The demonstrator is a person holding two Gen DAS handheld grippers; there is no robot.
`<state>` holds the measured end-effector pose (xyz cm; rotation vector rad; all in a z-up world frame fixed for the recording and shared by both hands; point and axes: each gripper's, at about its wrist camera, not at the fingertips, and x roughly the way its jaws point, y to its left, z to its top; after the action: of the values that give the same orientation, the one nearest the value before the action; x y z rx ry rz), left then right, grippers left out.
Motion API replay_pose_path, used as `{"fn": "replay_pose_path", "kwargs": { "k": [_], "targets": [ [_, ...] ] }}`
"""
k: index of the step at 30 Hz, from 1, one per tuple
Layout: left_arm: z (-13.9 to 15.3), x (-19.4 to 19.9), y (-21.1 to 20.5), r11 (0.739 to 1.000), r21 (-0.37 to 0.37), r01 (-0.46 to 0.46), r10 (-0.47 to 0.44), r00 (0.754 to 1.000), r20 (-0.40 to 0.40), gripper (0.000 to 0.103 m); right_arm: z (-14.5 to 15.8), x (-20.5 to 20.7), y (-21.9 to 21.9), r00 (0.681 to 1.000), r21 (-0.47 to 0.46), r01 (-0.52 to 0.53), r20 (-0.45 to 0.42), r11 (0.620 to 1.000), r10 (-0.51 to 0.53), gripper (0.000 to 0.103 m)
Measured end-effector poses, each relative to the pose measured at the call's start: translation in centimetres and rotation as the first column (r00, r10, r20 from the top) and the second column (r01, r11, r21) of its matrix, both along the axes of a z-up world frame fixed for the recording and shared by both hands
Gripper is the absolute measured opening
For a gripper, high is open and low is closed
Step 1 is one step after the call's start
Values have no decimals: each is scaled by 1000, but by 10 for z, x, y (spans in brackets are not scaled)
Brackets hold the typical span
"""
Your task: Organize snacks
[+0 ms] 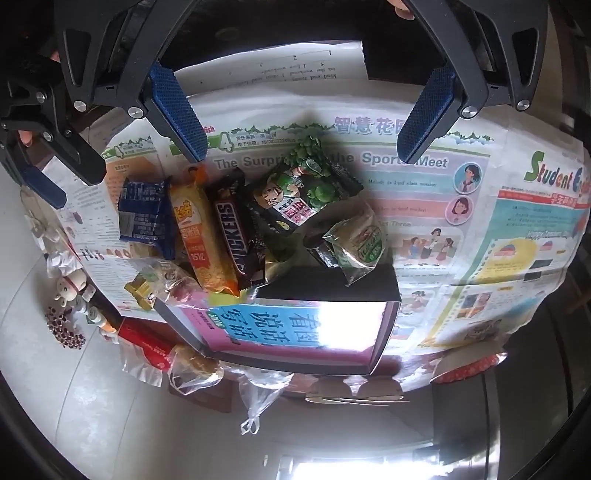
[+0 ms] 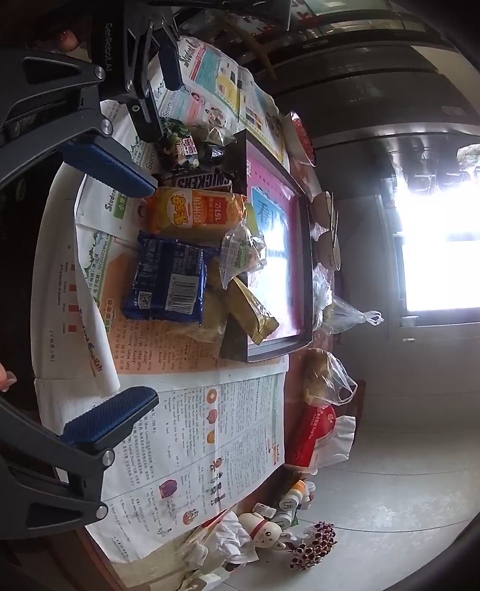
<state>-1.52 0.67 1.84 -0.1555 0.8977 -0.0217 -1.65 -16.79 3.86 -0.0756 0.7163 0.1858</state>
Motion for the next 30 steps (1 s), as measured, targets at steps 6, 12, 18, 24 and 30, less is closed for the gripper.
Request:
{"fn": "replay_pose_path", "kwargs": {
  "k": [6, 12, 18, 24, 30],
  "targets": [
    [-16, 2, -9, 1000, 12, 1, -1, 1000, -5, 102, -6, 3, -4, 1000, 12, 0, -20, 1000, 0, 103],
    [-19, 3, -13, 1000, 20, 9, -9, 1000, -4, 102, -7, 3, -4, 1000, 13, 2, -22, 1000, -2, 103],
    [-21, 3, -15, 1000, 17, 12, -12, 1000, -2, 102, -7, 3, -5, 1000, 16, 0, -25, 1000, 0, 103],
    [-21, 2, -15, 1000, 12, 14, -14, 1000, 2, 102, -8, 2, -5, 1000, 17, 0, -25, 1000, 0, 103],
    [-21, 1, -16, 1000, 10, 17, -17, 1000, 2, 102, -9, 1, -4, 1000, 21, -7, -30, 1000, 7, 103]
  ]
}}
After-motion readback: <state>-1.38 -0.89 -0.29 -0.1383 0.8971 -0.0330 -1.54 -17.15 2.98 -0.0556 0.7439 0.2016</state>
